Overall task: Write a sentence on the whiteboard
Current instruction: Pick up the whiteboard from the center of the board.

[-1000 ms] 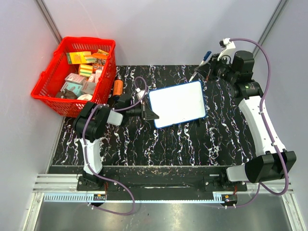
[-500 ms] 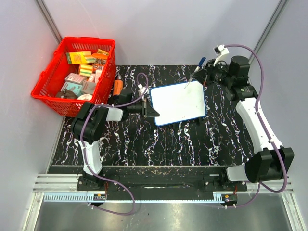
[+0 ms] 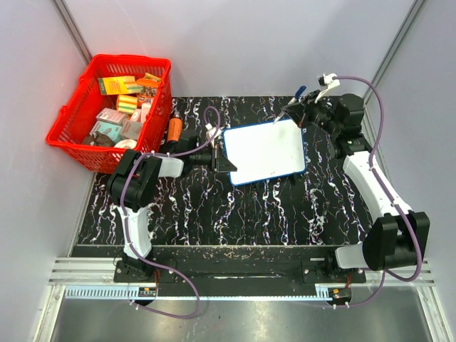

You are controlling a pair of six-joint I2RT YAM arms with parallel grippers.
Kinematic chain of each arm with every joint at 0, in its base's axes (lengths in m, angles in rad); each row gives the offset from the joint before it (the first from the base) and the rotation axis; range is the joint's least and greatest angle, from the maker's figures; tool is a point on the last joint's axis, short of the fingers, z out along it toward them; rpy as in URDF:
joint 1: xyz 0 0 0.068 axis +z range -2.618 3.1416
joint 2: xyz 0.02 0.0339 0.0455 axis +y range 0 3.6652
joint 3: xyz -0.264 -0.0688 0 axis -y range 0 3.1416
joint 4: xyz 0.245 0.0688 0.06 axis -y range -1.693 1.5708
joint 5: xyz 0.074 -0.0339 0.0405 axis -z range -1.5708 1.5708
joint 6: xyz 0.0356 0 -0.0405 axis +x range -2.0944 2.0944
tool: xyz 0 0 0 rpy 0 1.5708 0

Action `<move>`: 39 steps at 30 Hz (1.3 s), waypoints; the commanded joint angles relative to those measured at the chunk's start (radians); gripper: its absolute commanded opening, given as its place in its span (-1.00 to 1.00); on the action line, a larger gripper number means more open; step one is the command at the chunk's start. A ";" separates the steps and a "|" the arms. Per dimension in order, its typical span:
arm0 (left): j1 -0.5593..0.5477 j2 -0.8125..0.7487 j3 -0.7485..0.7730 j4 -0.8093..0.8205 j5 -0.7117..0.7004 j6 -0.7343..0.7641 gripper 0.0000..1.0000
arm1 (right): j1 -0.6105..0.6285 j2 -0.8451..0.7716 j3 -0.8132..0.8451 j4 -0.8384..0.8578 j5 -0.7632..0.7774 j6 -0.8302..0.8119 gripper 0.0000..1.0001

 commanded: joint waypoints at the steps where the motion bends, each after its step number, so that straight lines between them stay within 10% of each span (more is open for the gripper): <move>1: -0.001 0.045 0.011 -0.054 -0.126 0.046 -1.00 | 0.000 -0.008 -0.123 0.261 0.113 0.067 -1.00; 39: -0.040 0.085 0.048 -0.195 -0.152 0.172 -1.00 | 0.095 0.018 -0.712 1.386 0.113 -0.063 -1.00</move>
